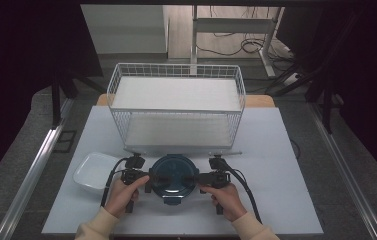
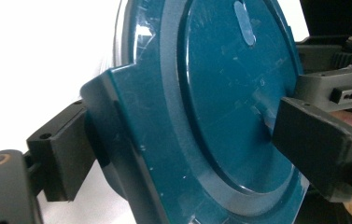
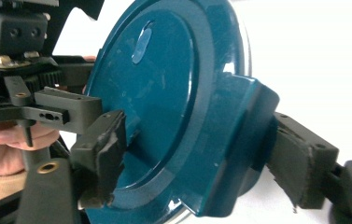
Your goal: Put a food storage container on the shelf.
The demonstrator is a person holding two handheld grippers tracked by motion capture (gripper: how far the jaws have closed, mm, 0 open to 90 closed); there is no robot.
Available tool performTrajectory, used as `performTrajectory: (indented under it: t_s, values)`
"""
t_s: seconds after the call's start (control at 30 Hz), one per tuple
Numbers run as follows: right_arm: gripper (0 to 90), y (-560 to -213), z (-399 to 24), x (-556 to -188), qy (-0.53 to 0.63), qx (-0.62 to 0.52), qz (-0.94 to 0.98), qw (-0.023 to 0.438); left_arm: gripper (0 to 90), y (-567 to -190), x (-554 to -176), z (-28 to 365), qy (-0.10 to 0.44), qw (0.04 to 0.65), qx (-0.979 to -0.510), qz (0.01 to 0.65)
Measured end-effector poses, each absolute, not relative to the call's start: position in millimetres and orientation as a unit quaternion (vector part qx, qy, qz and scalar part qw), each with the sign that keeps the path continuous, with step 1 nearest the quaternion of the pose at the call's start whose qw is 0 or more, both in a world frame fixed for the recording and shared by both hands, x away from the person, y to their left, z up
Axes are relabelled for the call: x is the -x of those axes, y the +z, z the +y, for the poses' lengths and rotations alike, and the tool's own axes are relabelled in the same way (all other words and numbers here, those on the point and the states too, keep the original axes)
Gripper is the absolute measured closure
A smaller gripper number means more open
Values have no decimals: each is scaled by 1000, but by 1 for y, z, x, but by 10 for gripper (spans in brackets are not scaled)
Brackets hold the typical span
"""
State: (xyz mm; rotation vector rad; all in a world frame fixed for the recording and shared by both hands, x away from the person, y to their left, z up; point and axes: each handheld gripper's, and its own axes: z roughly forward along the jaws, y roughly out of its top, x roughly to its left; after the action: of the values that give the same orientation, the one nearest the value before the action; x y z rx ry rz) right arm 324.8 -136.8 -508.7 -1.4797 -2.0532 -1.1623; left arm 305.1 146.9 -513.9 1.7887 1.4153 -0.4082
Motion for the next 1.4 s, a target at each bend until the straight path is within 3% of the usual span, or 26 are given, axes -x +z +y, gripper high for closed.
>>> performTrajectory:
  t_s: [0.43,1.4]
  values:
    - [349,-504,-144,-318,-427,525,-715,175,228,-505,-295,153,-140,418,-696,566]
    - [389,-492,-150,-309,-448,509,-721,142,303,-486,-281,148,-98,425,-709,555]
